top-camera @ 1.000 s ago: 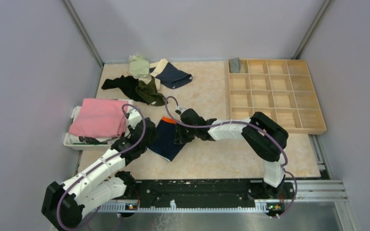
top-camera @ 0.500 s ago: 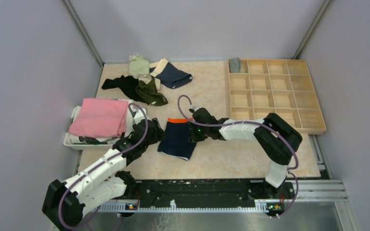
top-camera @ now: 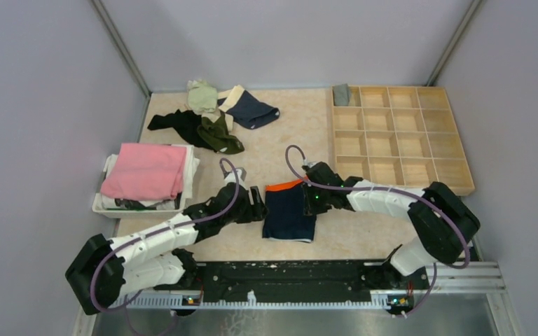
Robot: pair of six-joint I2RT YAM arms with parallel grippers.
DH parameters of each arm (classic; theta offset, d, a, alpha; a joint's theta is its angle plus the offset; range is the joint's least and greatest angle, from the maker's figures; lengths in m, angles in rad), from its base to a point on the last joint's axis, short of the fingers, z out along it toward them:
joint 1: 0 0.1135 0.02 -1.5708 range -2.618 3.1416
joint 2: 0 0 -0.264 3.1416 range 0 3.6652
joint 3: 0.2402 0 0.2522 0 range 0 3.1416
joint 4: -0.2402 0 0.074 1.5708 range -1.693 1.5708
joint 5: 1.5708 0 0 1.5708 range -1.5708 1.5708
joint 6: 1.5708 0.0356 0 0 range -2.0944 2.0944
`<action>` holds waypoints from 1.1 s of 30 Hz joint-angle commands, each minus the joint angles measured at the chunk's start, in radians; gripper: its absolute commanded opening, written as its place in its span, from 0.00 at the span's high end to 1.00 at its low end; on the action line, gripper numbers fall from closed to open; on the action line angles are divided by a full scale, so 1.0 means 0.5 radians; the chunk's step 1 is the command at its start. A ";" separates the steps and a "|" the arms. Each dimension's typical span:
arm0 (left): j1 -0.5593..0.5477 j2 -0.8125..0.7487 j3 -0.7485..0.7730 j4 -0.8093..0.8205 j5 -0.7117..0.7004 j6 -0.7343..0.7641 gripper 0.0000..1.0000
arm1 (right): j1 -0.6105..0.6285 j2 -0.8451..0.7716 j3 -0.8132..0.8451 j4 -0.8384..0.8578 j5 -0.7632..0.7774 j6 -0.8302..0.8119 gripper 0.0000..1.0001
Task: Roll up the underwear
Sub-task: Fold the underwear at the center of the board.
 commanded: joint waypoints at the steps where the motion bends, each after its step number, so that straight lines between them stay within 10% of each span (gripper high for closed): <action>1: -0.212 0.049 -0.047 0.152 -0.107 -0.227 0.26 | -0.021 -0.285 -0.031 -0.156 0.075 0.027 0.90; 16: -0.446 -0.002 -0.230 0.250 -0.020 -0.315 0.22 | -0.136 -0.933 -0.115 0.063 0.153 -0.041 0.56; 33: -0.600 0.047 -0.361 0.284 -0.034 -0.464 0.32 | -0.175 -0.929 -0.031 -0.133 0.187 -0.079 0.68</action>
